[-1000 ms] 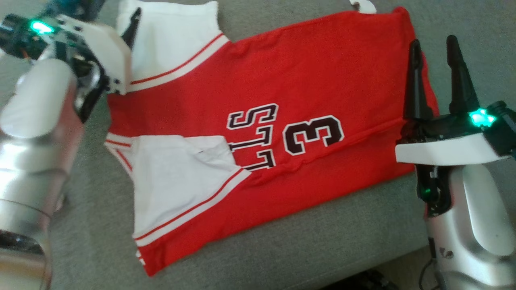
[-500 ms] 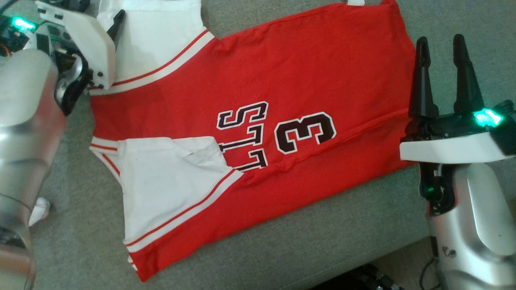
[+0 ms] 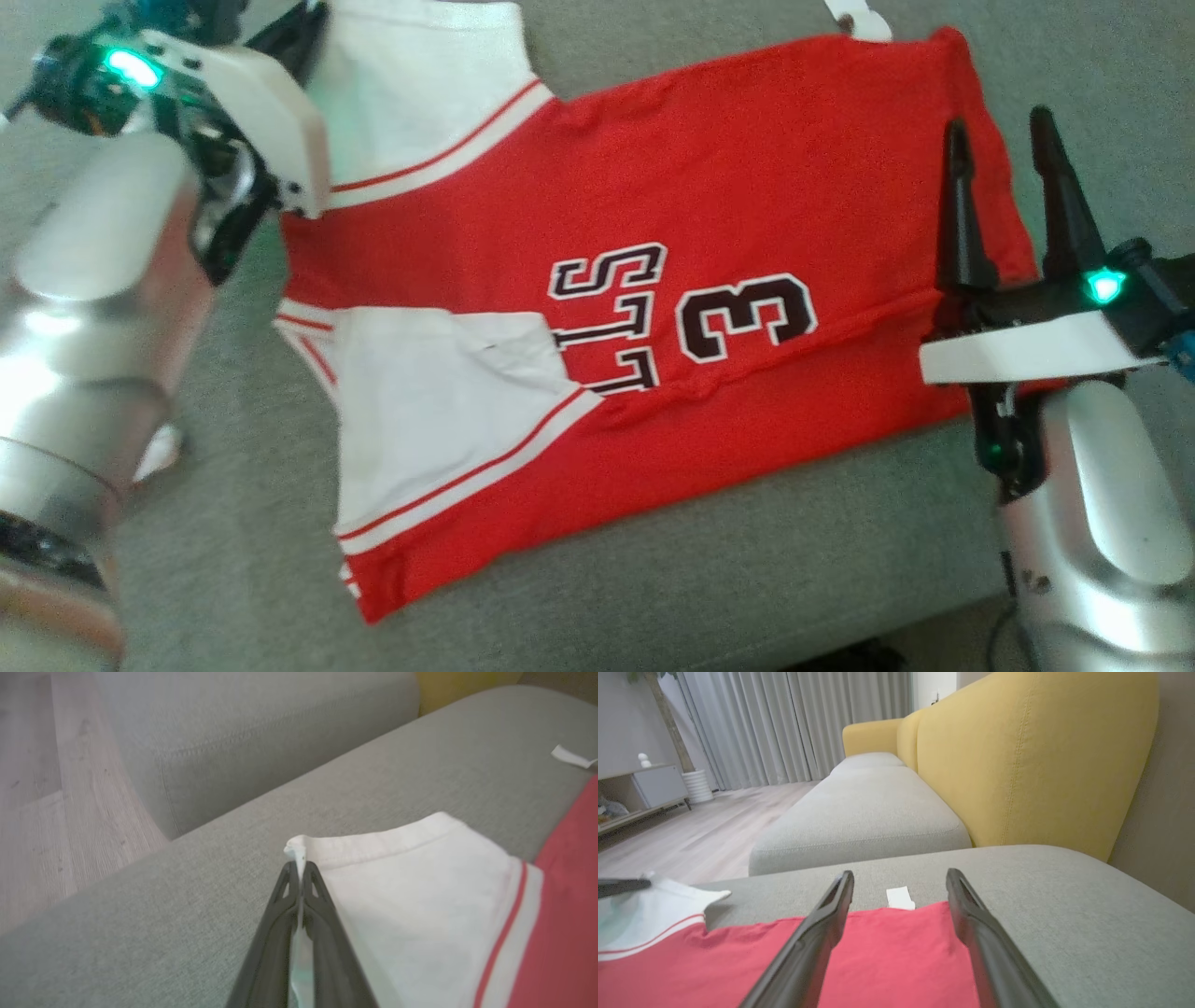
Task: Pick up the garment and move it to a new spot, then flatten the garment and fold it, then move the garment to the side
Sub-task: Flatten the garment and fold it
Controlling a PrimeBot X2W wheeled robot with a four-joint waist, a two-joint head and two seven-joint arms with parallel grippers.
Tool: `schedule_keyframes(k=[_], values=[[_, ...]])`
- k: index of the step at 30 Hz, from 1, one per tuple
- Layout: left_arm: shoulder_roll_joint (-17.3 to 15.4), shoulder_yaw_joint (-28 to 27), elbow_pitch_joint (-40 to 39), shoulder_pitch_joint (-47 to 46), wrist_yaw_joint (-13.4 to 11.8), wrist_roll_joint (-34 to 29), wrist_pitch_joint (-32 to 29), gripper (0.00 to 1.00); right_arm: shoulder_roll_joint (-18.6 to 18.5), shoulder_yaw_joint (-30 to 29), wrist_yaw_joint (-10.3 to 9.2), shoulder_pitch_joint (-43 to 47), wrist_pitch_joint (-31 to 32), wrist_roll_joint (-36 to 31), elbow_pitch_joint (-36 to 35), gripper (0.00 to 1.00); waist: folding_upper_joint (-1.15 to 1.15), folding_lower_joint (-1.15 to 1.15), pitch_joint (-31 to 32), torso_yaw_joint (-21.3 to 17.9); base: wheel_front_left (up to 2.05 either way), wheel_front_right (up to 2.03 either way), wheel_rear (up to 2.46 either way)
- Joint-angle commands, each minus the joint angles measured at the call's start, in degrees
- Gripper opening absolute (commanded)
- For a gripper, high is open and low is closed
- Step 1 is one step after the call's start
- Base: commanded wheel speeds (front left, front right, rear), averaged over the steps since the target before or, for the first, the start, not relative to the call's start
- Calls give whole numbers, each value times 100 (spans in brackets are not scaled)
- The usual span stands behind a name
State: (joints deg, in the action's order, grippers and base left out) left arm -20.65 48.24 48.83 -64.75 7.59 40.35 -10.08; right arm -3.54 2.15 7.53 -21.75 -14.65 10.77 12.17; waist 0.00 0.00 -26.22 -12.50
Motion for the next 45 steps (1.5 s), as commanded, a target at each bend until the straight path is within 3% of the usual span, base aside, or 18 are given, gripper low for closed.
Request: schedule_keyframes(k=[1,7,16,21,34,35,36,40,45], values=[[-109,-137,-162,-139,-10,-15,178,0,-120,66,-4,-105,-35,-41,-70,100,0,0,234,244,0,0,0],[257,46,-367,213,-25,-198,1170,0,-956,-151,-4,-428,685,-68,661,100,0,0,626,1016,0,0,0],[425,424,-1238,705,-96,-420,1480,0,-1901,-413,-4,-986,2407,141,1813,100,0,0,689,1681,0,0,0],[390,538,-1889,802,-245,-498,1374,0,-2091,-429,-4,-1427,2928,253,2524,100,0,0,560,1836,0,0,0],[198,548,-2559,823,-452,-454,1065,0,-2191,-88,-4,-1983,3137,242,3497,100,0,0,314,1854,0,0,0],[181,539,-2570,822,-465,-433,1027,0,-2193,-20,-4,-2005,3183,241,3563,74,0,0,303,1848,0,0,0],[157,532,-2574,817,-481,-423,991,0,-2192,77,-4,-2022,3224,248,3607,0,0,0,296,1840,0,0,0],[70,448,-2521,784,-602,-381,921,0,-2205,332,-4,-2130,3199,500,3625,0,0,0,315,1768,0,0,0],[8,311,-2327,665,-747,-376,1003,0,-2214,446,-4,-2371,2691,878,3465,0,0,0,400,1607,0,0,0]])
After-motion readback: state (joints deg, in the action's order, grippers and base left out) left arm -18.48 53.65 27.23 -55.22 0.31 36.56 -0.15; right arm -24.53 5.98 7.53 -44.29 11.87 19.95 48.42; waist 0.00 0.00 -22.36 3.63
